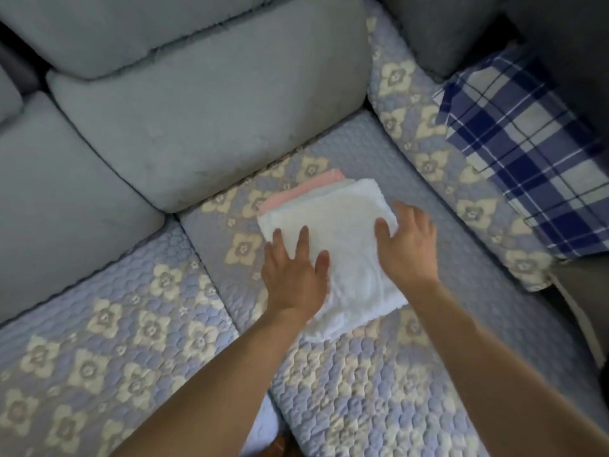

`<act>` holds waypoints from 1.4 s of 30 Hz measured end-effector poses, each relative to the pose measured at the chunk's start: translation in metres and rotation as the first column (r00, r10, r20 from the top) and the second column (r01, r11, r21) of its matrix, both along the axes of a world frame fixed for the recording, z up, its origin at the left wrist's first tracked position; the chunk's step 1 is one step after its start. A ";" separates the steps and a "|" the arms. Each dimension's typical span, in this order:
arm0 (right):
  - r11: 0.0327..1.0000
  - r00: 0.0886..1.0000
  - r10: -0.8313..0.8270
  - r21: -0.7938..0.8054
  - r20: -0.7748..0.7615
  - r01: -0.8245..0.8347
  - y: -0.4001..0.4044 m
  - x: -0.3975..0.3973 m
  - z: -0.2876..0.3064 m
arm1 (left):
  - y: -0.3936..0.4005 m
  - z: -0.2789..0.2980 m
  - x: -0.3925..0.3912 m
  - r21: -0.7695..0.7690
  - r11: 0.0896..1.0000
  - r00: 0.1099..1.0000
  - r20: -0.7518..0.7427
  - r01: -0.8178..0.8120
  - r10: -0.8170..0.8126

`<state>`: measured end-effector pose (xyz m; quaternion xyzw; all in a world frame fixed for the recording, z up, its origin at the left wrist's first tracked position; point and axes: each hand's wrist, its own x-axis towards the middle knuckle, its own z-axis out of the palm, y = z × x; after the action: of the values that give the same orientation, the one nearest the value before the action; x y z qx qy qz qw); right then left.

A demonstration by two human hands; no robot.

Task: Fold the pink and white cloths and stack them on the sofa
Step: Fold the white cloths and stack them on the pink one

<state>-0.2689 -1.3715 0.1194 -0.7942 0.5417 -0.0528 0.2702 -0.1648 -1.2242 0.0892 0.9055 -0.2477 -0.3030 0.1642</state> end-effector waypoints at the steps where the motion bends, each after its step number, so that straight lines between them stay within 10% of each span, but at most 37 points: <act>1: 0.998 0.990 0.065 0.013 -0.128 -0.064 -0.018 0.009 -0.017 | -0.007 -0.014 0.001 0.047 0.998 0.999 -0.010 -0.037 0.038; 4: 0.985 0.950 0.141 0.138 -0.278 -0.106 -0.047 0.020 -0.071 | -0.013 -0.057 0.000 0.002 0.987 0.987 -0.028 -0.159 0.159; 14: 0.856 1.000 0.000 0.518 -0.002 0.001 -0.070 0.023 -0.130 | -0.016 -0.110 0.007 -0.386 0.850 0.932 -0.189 -0.360 0.309; 17: 0.716 0.998 -0.010 0.697 0.060 -0.035 -0.082 0.011 -0.129 | -0.004 -0.116 0.023 -0.213 0.599 0.562 -0.669 -0.772 0.487; 19: 0.658 0.997 0.000 0.750 0.077 -0.058 -0.086 0.012 -0.133 | 0.002 -0.128 0.035 -0.088 0.639 0.369 -0.873 -0.764 0.320; 27: 0.508 0.977 -0.189 0.862 0.101 0.009 -0.069 0.010 -0.127 | 0.015 -0.137 0.047 -0.045 0.729 0.184 -0.977 -0.683 0.111; 32: 0.617 0.930 -0.333 0.782 0.156 0.090 0.033 -0.013 -0.091 | 0.077 -0.067 0.051 -0.058 0.760 0.326 -0.922 -0.647 0.207; 42: 0.260 0.958 -0.189 0.952 0.213 -0.161 0.348 0.042 0.032 | 0.429 0.095 0.061 -0.068 0.557 0.371 -0.811 -0.828 0.453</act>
<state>-0.2267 -1.0238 0.1516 -0.4431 0.4234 0.1716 0.7714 -0.1042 -0.7955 0.1844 0.6600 0.1604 -0.4655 0.5674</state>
